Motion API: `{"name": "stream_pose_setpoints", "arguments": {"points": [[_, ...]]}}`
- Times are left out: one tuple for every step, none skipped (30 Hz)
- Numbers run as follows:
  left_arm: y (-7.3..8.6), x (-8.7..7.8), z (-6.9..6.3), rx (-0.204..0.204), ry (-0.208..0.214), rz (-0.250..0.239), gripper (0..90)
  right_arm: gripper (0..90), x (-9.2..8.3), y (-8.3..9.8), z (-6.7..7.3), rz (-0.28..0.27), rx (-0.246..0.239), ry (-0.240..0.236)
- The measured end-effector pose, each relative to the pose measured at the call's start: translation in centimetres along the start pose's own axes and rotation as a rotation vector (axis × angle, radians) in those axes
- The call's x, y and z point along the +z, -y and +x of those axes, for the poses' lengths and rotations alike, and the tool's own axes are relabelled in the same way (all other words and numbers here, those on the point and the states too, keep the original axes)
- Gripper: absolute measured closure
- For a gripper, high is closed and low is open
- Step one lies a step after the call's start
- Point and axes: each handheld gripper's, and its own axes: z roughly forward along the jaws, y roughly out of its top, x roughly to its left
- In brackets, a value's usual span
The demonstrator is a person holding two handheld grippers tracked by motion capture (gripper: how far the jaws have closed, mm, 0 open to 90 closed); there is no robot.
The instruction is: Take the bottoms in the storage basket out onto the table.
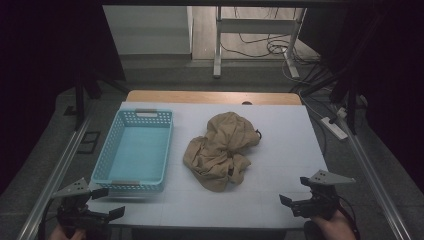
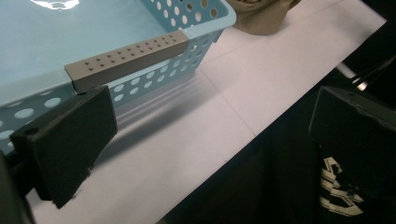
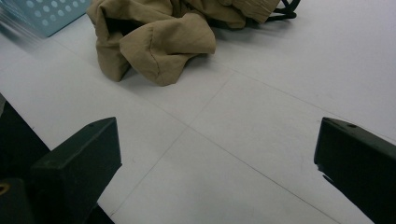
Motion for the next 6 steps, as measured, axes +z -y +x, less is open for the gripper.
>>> {"name": "stream_pose_setpoints", "arguments": {"points": [[-0.03,0.06,-0.02,0.002,-0.002,0.007,0.1,0.4,0.02,0.0,0.0,0.001,-0.002,0.0],[-0.04,0.11,-0.05,0.002,-0.004,0.011,0.2,0.4,0.02,0.0,0.01,0.002,-0.003,0.0],[-0.05,0.13,-0.05,0.003,-0.004,0.013,0.2,0.4,0.03,0.0,0.02,0.001,-0.004,0.0],[-0.06,0.13,-0.04,0.002,-0.002,0.013,0.1,0.4,0.04,-0.01,0.03,0.002,-0.005,0.0],[-0.08,0.13,0.0,0.0,0.001,0.011,0.1,0.4,0.04,-0.01,0.03,0.005,-0.006,0.001],[-0.11,0.13,0.04,-0.003,0.005,0.007,0.1,0.4,0.07,0.01,0.04,0.006,-0.008,0.001]]}}
